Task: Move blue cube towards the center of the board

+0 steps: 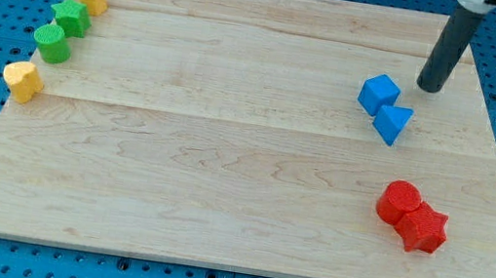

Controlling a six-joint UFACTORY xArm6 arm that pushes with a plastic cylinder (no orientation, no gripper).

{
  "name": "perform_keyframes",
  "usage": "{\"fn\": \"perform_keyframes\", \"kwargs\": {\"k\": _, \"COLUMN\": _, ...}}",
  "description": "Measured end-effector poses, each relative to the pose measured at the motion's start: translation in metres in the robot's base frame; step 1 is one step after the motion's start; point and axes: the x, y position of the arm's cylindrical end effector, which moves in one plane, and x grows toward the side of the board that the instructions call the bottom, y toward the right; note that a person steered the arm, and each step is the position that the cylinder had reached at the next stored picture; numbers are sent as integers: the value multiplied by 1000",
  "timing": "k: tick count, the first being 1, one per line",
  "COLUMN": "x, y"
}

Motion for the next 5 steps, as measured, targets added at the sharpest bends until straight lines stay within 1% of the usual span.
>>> {"fn": "perform_keyframes", "kwargs": {"k": 1, "x": 20, "y": -38}}
{"fn": "perform_keyframes", "kwargs": {"k": 2, "x": 19, "y": -76}}
{"fn": "perform_keyframes", "kwargs": {"k": 3, "x": -8, "y": -72}}
{"fn": "perform_keyframes", "kwargs": {"k": 4, "x": -7, "y": -87}}
{"fn": "perform_keyframes", "kwargs": {"k": 5, "x": 15, "y": -98}}
